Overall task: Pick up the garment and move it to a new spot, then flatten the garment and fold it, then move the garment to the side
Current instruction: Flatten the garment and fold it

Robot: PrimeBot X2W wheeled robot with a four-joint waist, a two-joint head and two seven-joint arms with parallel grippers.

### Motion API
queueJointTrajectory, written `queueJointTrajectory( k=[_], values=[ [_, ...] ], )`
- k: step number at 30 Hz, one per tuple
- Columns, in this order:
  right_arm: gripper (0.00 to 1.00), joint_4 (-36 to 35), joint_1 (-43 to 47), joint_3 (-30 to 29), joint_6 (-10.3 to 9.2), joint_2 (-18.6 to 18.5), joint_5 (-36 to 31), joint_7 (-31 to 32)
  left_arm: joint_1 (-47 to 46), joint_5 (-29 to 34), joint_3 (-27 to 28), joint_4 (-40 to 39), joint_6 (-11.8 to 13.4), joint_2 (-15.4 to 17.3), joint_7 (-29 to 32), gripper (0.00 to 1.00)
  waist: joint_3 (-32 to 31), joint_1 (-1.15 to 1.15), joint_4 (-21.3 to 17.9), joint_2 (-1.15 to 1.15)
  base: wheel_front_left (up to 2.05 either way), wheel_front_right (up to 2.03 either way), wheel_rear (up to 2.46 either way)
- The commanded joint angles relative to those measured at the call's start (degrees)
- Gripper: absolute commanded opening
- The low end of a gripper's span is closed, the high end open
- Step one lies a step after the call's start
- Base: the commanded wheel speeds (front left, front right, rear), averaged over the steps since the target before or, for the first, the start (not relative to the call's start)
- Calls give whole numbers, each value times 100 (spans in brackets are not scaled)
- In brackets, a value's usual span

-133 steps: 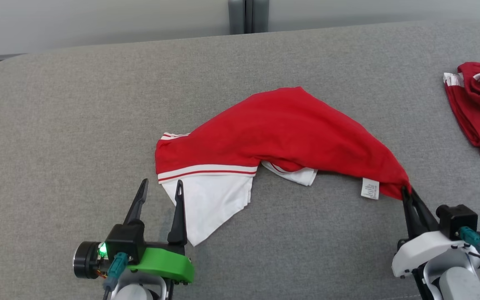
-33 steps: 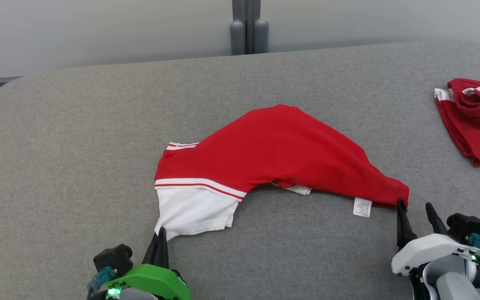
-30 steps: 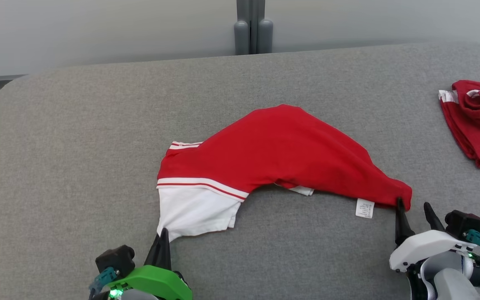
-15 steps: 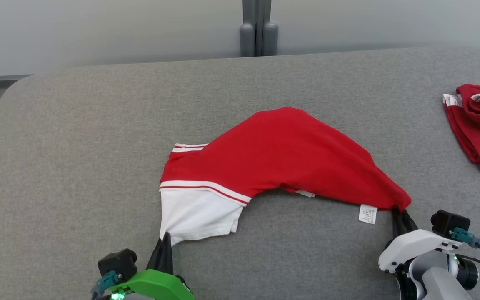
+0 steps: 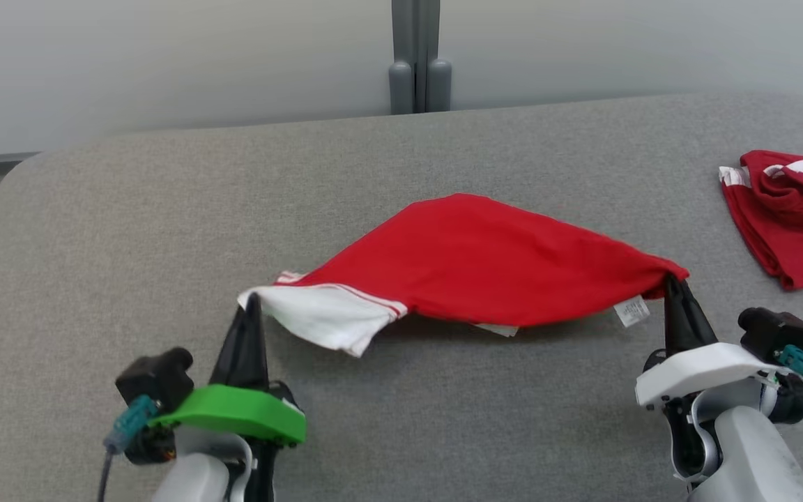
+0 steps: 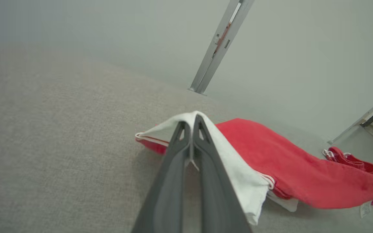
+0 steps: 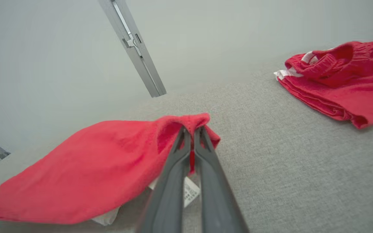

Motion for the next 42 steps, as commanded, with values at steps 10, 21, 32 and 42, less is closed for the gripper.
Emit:
queueJointTrajectory(
  k=[10, 21, 32, 42],
  values=[
    [0, -2934, 648, 95, -7, -20, -251, 355, -763, 409, 536, -2128, 177, 656, 41, 0, -452, 0, -344, 0, 0, 0, 0],
    [0, -6331, 992, -166, -7, -24, -628, 1354, -1762, 969, 633, -4427, 382, 1439, 1119, 0, -407, 0, -649, 0, 0, 0, 0],
    [0, -5832, -168, -140, -4, -54, -236, 1980, -3437, 780, 411, -3301, 30, 1458, 1968, 0, 922, 0, -762, 0, 0, 0, 0],
    [0, -2050, -4763, 38, -4, -195, -809, 1499, -7138, 1558, 294, 283, -329, 1131, 1662, 0, 2158, 0, -996, 0, 0, 0, 0]
  ],
)
